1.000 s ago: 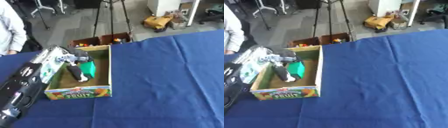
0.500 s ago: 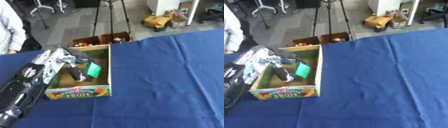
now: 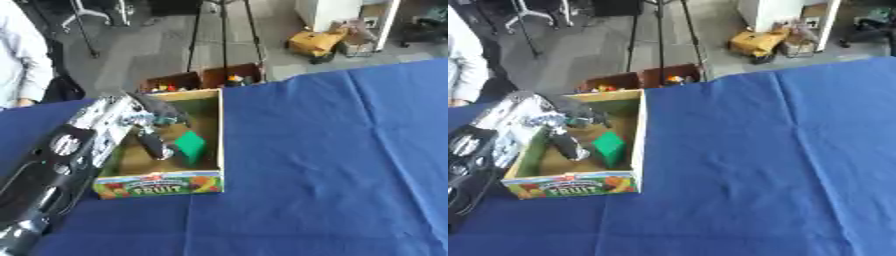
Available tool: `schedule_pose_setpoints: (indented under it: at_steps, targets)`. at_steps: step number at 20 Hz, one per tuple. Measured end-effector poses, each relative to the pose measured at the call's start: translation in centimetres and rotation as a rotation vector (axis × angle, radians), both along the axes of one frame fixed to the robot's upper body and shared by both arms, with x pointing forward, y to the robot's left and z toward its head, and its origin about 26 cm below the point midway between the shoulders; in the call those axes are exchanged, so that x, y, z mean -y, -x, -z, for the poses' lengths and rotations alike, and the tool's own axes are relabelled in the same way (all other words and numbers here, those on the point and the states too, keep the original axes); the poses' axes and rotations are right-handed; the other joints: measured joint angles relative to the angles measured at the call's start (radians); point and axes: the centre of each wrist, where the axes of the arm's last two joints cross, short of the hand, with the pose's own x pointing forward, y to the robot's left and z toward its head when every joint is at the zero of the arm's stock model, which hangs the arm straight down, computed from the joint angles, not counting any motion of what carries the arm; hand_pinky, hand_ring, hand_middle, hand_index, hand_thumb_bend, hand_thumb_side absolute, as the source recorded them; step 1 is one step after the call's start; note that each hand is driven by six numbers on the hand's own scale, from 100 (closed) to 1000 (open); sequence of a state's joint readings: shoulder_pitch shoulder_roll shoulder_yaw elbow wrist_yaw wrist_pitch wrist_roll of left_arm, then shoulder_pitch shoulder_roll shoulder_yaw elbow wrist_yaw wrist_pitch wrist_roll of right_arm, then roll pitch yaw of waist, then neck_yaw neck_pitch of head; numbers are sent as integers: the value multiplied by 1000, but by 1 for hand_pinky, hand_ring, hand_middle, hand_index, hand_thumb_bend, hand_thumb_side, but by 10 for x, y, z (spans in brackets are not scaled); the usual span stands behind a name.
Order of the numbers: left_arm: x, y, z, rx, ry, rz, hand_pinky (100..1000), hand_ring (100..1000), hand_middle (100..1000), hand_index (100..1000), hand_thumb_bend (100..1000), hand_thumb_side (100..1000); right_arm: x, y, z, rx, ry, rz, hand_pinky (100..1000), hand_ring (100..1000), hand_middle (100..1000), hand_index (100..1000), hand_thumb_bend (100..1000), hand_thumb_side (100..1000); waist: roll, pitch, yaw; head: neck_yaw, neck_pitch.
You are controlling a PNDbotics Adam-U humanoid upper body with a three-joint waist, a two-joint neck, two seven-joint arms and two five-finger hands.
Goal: Pick up objects on the table and place them in the box.
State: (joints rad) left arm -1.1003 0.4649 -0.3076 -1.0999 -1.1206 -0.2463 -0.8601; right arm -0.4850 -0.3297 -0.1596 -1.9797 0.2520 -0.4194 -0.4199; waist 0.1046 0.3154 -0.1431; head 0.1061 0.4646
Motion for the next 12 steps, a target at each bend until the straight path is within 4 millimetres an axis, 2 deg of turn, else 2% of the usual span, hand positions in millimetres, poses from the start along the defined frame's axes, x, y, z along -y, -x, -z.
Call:
schedule_pose_setpoints:
  at_steps: [3, 6, 12]
  targets:
    - [2, 5, -10, 48, 9, 11, 980, 1000, 1000, 1000, 100, 406, 0, 0, 0, 0, 0, 0, 725, 690, 486, 656, 100, 715, -2, 0, 2, 0, 0]
    - [7, 18, -29, 139, 50, 48, 963, 1000, 982, 1000, 100, 407, 0, 0, 0, 0, -1, 1, 724, 690, 487, 656, 100, 715, -5, 0, 8, -1, 0]
    - [7, 61, -75, 420, 218, 176, 900, 950, 937, 1000, 100, 422, 1, 0, 0, 0, -11, 8, 722, 690, 489, 655, 100, 717, -12, -4, 28, -22, 6]
